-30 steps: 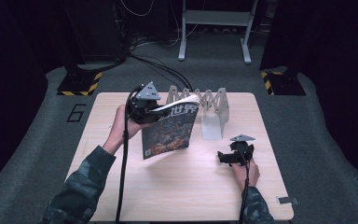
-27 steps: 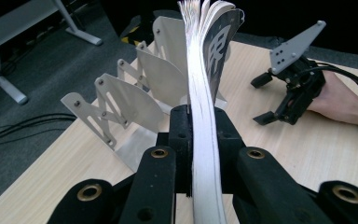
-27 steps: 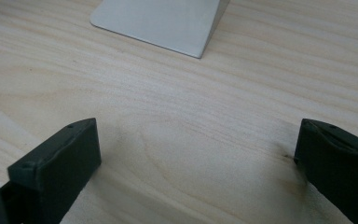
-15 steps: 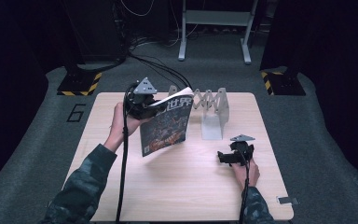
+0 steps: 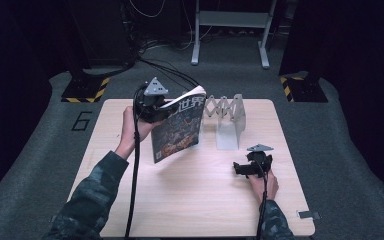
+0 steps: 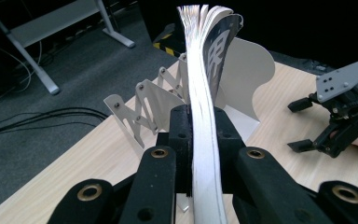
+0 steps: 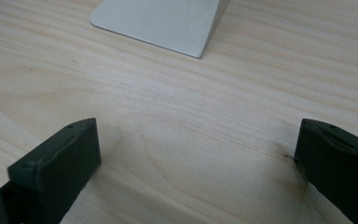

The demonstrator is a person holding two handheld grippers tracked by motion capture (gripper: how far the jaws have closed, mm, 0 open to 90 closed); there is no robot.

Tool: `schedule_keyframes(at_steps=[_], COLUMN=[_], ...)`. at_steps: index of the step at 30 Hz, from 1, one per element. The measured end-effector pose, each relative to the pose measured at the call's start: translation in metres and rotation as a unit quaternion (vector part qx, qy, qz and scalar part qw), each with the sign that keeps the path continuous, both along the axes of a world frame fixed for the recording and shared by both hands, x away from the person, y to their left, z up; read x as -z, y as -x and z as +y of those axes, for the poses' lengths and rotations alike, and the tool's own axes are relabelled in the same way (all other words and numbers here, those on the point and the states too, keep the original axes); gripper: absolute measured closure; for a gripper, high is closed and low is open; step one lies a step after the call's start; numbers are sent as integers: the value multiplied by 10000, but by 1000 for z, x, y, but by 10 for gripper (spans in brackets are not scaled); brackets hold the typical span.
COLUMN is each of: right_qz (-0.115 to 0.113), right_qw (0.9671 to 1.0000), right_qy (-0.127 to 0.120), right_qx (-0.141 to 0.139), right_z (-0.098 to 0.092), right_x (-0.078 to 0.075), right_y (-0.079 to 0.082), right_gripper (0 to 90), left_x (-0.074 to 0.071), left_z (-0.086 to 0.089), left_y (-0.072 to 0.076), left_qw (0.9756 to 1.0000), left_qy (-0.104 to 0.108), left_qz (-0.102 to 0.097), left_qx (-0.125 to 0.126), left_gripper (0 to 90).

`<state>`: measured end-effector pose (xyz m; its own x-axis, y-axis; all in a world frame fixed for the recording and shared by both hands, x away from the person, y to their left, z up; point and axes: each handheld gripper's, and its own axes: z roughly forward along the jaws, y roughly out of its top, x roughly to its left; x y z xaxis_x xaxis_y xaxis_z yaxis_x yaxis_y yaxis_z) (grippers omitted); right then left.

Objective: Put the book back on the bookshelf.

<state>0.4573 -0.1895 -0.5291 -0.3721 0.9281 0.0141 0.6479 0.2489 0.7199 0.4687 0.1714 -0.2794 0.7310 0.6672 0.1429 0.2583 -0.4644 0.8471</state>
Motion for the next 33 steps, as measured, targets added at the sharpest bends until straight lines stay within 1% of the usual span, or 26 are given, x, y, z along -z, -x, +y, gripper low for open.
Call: schedule_keyframes(at_steps=[1, 2, 3, 5, 6, 7, 8, 10, 12, 14, 15, 16, 17, 18, 19, 21, 22, 23, 24, 26, 29, 31, 33], right_qz=[-1, 0, 0, -1, 0, 0, -1, -1, 0, 1, 1, 0, -1, 0, 0, -2, 1, 1, -15, -15, -27, -10, 23], right_qw=[10000, 10000, 10000, 10000, 10000, 10000, 10000, 10000, 10000, 10000, 10000, 10000, 10000, 10000, 10000, 10000, 10000, 10000, 10000, 10000, 10000, 10000, 10000], right_qy=[-1, -1, -1, 0, -1, -1, -1, 0, -1, -1, -1, -1, -1, -1, -1, 1, -4, 1, 9, -6, 3, 3, 23], right_qx=[0, 0, 0, 0, 0, 1, 1, 0, 0, 0, 1, 1, 0, 0, 0, -2, 3, 3, -12, 10, 30, 20, 9], right_z=[0, 0, 0, 0, 0, 0, 0, 0, 0, 0, 0, 0, 0, 0, 0, 0, 0, 0, 0, 0, 0, 0, 0], right_x=[0, 0, 0, 0, 0, 0, 0, 0, 0, 0, 0, 0, 0, 0, 0, 0, 0, 0, 0, 0, 0, 0, 0], right_y=[0, 0, 0, 0, 0, 0, 0, 0, 0, 0, 0, 0, 0, 0, 0, 0, 0, 0, 0, -1, -1, -1, -1], right_gripper=[0, 0, 0, 0, 0, 0, 0, 0, 0, 0, 0, 0, 0, 0, 0, 0, 0, 0, 0, 0, 0, 0, 0], left_x=[-1, 0, -1, -1, -1, -1, 0, -1, 1, 1, 2, 2, 3, 3, 3, 5, 5, 5, 6, 7, 9, 9, 10], left_z=[0, -1, 0, -1, 0, -1, -1, -1, -2, -2, -3, -3, -4, -3, -4, -5, -5, -6, -6, -8, -9, -11, -12], left_y=[0, 0, -2, -3, -4, -5, -6, -8, -11, -14, -14, -16, -17, -18, -20, -21, -22, -23, -24, -26, -28, -30, -32], left_qw=[10000, 10000, 10000, 9999, 9999, 9998, 9998, 9998, 9996, 9996, 9994, 9994, 9992, 9992, 9992, 9989, 9988, 9986, 9986, 9983, 9982, 9980, 9975], left_qy=[3, 31, 11, 48, 3, 45, 83, 71, 130, 119, 160, 154, 187, 164, 160, 234, 220, 261, 236, 274, 267, 306, 358], left_qz=[56, -10, -24, -22, -10, -57, -54, -23, -76, -56, -84, -71, -72, -113, -112, -78, -126, -103, -145, -138, -155, -143, -175], left_qx=[-1, -69, -68, -130, -105, -164, -198, -179, -249, -251, -306, -305, -357, -347, -354, -409, -429, -442, -453, -493, -513, -541, -584], left_gripper=[820, 821, 821, 821, 821, 821, 820, 820, 820, 820, 820, 820, 820, 820, 820, 820, 820, 820, 820, 820, 820, 820, 820])
